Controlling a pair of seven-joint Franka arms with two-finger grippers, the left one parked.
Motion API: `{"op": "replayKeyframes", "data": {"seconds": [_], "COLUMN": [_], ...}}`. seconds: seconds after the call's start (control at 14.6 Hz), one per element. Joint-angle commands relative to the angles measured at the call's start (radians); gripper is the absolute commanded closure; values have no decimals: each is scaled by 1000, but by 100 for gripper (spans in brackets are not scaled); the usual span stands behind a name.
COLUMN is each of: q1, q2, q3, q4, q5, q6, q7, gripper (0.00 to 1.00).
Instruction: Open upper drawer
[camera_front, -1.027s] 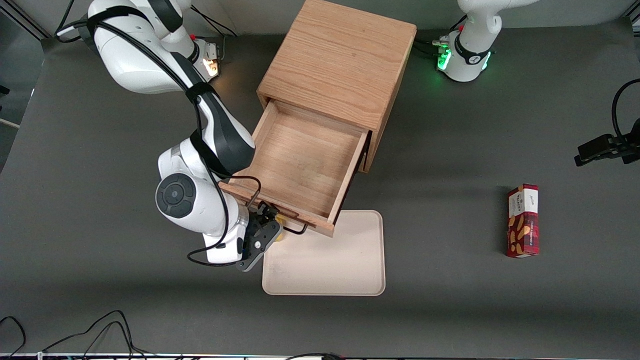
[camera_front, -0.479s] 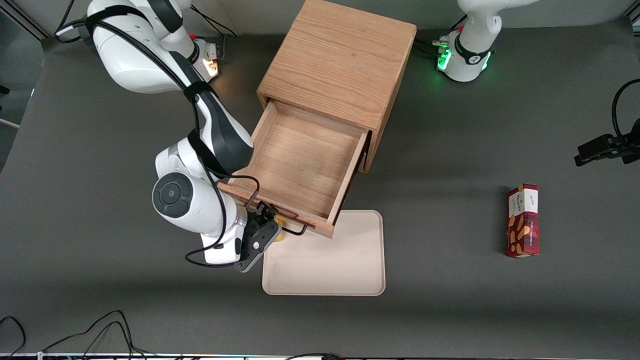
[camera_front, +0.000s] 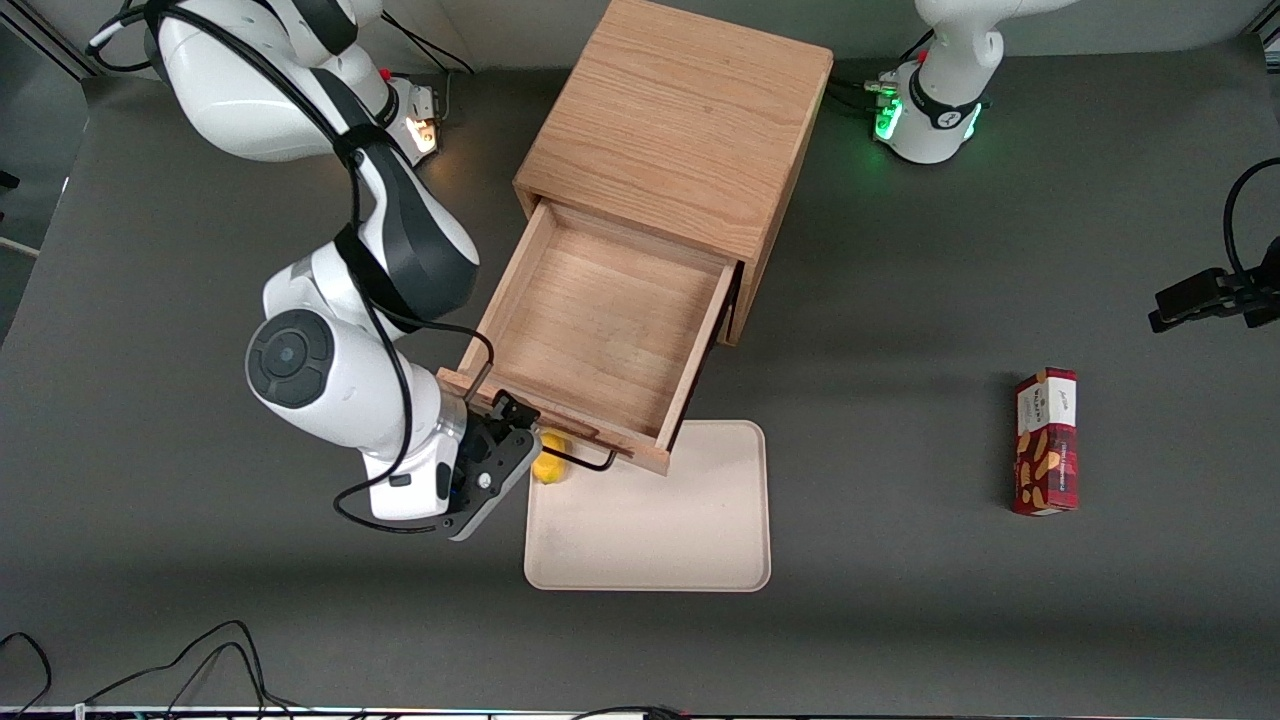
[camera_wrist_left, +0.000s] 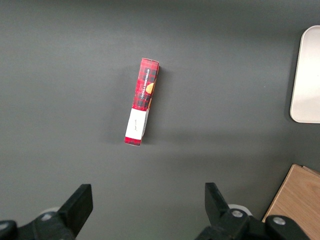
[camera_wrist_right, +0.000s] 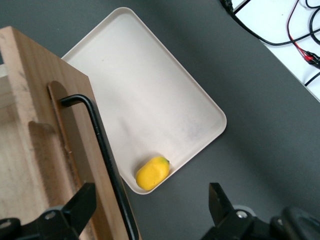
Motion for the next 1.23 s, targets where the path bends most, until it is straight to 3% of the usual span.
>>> {"op": "replayKeyframes", "data": {"seconds": [0.0, 0.27, 0.48, 0.82, 1.16], "q1": [-6, -37, -49, -204, -338], "q2": [-52, -208, -429, -779, -865], "q3": [6, 7, 6, 9, 10], "q4": [0, -96, -351, -718, -775], "q5": [23, 46, 37, 45, 45], "q6": [-67, -162, -176, -191, -316], "q7": [-1, 6, 74, 124, 484], "gripper": [0, 0, 0, 0, 0]}}
